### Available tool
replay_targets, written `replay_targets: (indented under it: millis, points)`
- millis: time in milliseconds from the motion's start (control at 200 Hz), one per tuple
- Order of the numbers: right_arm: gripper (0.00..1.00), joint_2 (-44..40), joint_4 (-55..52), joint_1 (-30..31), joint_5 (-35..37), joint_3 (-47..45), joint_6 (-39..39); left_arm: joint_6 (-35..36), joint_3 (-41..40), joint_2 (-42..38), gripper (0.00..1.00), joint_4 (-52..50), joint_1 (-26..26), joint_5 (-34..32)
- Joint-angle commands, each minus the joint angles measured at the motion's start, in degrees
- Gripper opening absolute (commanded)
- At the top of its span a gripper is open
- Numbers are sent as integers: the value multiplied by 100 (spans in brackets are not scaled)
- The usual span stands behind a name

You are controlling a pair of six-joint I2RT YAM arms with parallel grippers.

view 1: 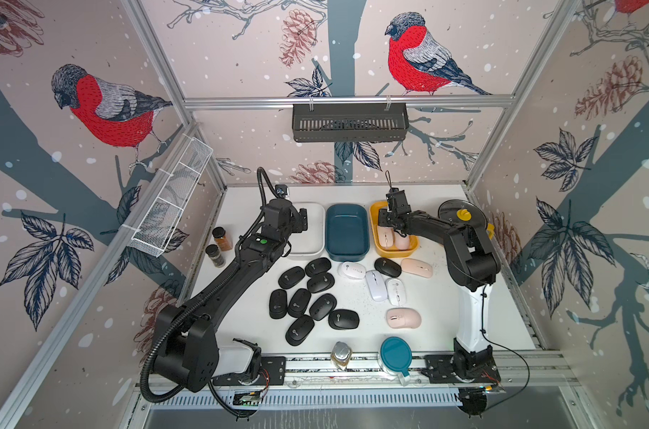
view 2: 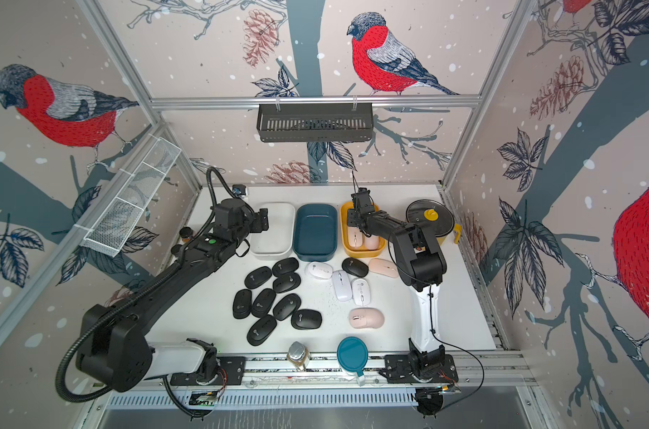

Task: Place the mice by color into the storage box
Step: Place the mouse in the storage box.

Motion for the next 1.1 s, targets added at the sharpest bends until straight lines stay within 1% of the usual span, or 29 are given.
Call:
replay_targets:
  millis: [0, 265, 580, 841, 1091]
  points:
    - [61, 64, -167, 11, 91, -1, -36, 47, 7, 13, 87, 74, -19, -50]
    - [72, -16, -141, 61, 56, -59, -17, 41, 7, 36, 87, 74, -19, -41]
    - [75, -542, -141, 155, 131, -245, -11, 21, 7, 25, 87, 74, -19, -23]
    - [76, -1231, -168, 273, 225, -649, -11, -14, 7, -18, 87, 71, -19, -11]
    - [76, -2323, 9, 662, 148, -1505, -111, -64, 7, -40, 87, 78, -19, 48]
